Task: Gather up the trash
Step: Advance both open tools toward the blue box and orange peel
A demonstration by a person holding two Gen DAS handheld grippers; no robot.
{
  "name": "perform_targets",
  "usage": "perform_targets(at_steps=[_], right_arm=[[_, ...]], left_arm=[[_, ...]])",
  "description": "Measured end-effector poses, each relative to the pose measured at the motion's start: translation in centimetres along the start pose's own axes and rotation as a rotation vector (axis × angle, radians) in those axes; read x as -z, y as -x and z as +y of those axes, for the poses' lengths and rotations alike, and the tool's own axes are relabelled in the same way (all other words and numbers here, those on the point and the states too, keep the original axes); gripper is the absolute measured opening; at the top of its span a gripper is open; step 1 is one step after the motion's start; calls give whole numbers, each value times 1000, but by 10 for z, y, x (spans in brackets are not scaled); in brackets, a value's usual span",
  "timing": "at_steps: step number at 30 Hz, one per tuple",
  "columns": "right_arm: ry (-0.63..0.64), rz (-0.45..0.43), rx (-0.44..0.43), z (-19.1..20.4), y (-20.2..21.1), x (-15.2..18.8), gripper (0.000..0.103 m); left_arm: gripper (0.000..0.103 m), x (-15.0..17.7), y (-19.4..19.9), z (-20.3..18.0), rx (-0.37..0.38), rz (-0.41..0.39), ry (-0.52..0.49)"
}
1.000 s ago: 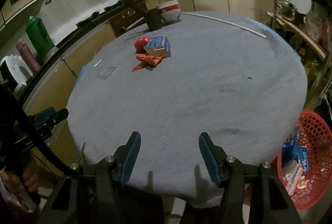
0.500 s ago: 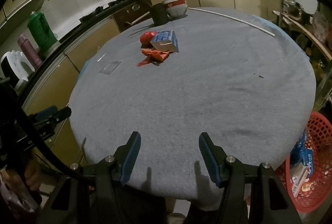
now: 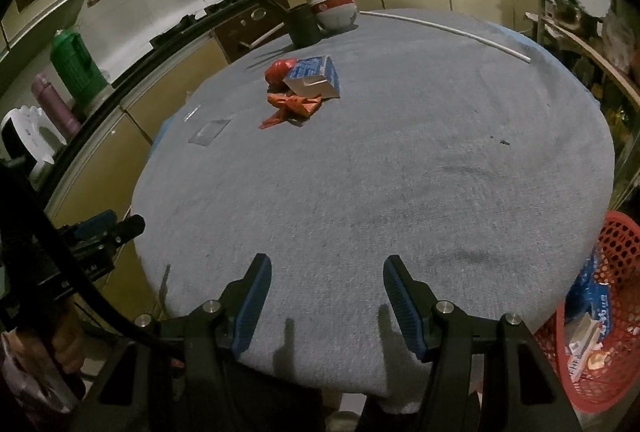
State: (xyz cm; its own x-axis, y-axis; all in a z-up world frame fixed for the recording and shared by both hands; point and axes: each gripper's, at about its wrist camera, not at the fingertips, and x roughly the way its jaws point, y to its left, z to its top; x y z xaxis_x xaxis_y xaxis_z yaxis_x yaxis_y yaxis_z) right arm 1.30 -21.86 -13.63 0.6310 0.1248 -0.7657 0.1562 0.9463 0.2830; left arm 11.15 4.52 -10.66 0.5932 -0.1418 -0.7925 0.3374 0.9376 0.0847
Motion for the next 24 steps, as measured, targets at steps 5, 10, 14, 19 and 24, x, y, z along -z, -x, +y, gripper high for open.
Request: perform_targets(at_steps=[5, 10, 14, 19, 24], right_arm=[[-12, 1, -7, -4, 0, 0, 63], [-22, -1, -17, -8, 0, 0, 63], [-18, -7, -21, -8, 2, 1, 63], [-24, -21, -20, -10, 8, 1, 63], [-25, -40, -14, -11, 17, 3, 63]], left_arm=[[63, -1, 0, -5, -1, 7, -11], [63, -1, 3, -10, -4, 3, -27], [63, -2, 6, -14, -4, -1, -32], [63, -3, 12, -19, 0, -11, -39], [63, -2, 20, -25, 9, -29, -52]])
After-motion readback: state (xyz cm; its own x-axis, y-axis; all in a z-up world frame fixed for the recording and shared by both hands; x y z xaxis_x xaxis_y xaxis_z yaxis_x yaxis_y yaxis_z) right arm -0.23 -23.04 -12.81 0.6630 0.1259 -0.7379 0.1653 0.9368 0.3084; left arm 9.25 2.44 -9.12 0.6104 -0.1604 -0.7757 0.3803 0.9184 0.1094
